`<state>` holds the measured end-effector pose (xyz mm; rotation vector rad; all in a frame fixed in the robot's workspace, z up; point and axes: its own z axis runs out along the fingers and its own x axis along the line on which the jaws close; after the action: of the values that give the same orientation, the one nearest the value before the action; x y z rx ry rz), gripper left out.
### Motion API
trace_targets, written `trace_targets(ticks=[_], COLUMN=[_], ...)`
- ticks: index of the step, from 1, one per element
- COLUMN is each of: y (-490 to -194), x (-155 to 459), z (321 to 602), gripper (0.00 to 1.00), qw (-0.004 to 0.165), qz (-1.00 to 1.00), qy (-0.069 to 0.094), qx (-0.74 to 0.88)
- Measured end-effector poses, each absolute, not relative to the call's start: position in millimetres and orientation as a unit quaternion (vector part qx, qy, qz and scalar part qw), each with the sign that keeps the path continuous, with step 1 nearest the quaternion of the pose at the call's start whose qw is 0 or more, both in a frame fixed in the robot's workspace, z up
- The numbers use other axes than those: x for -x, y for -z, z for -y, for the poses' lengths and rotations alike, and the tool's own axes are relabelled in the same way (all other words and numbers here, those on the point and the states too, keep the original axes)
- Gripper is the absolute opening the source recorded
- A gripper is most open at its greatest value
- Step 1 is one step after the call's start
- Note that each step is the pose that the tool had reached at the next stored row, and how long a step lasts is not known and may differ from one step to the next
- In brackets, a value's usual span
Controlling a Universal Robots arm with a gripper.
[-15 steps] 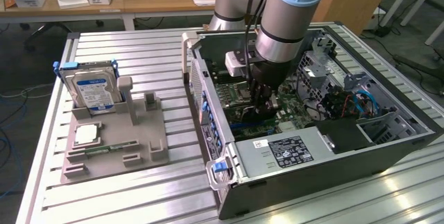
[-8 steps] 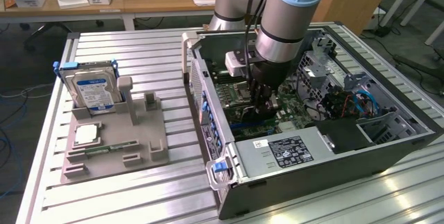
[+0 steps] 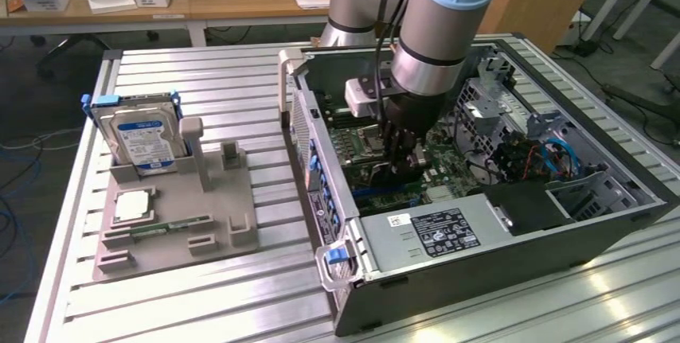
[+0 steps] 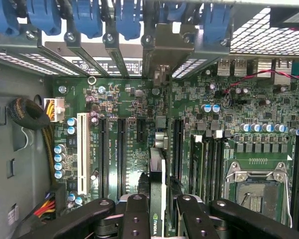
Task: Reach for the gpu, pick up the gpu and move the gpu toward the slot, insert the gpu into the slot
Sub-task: 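Insert the gpu into the slot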
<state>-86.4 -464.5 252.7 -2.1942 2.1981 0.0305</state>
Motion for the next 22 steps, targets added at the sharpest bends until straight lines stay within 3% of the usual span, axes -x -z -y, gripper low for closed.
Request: trace_targets(ticks=[22], y=[-252.7], x=[86.6], z=[465.4], gripper=[0.25], qw=[0.017], qz=[-0.708], qy=[-0.010], qx=[0.706])
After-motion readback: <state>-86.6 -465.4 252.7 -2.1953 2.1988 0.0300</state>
